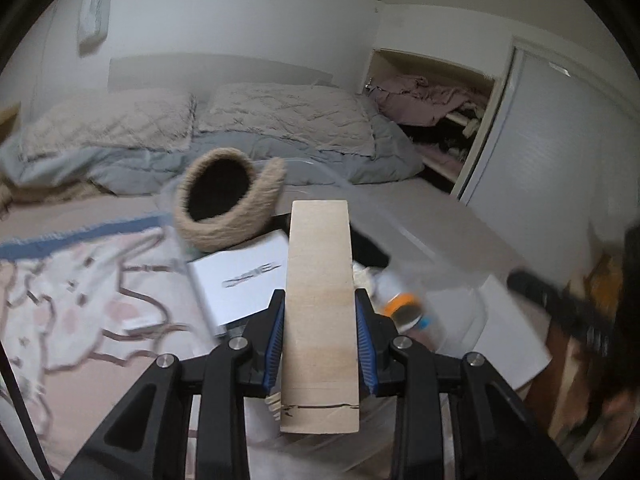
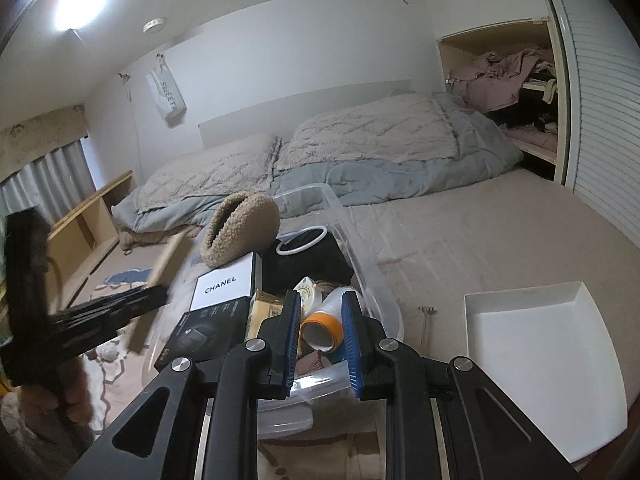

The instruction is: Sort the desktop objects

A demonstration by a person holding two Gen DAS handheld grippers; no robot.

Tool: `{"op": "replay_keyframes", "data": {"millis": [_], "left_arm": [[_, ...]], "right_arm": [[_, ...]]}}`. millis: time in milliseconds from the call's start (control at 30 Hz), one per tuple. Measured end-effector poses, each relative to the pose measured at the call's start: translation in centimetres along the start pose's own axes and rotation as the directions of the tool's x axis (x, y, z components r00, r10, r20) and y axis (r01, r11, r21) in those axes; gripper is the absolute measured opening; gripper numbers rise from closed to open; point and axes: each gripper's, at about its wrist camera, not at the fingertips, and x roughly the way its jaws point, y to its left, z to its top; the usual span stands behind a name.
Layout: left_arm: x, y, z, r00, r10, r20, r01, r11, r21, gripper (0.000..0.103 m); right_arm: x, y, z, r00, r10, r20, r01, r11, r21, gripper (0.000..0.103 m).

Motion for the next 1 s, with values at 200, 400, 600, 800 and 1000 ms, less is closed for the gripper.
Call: {"op": "replay_keyframes", "data": {"millis": [200,400,600,800,1000], "left_arm": [[3.6,-2.9,1.4,0.997,-0.064,-0.03,0.058,0.986,-0.154,0.032],[7.0,-4.6,2.0,0.994,-0.097,-0.05,0.082,0.964,-0.251,0.033],[8.4,-4.4,1.5,0.993,-0.084,-0.088,0.064,0.976,-0.206,0.084],[6.7,-2.8,1.9,0.998,-0.033,-0.048,0.025,0.989,-0.147,0.084],[5.1,-0.2,1.7,1.0,0.018,-0.026,-0.021,0.991,-0.133,0.084]], "right_arm": [[-1.4,-0.1,0.4,0.998,-0.042,0.054,0.042,0.999,-0.007,0.021],[-1.6,-1.2,0.5,0.997,-0.045,0.055,0.043,0.999,0.031,0.021],[-0.7,-1.6,0.4,0.998,-0.049,0.032,0.048,0.998,0.041,0.021],[0.0,-0.8,0.3,0.999,-0.027,0.017,0.026,0.999,0.039,0.021],[1.9,1.2,0.5,0.995,0.025,-0.094,-0.024,1.0,0.012,0.021]]}}
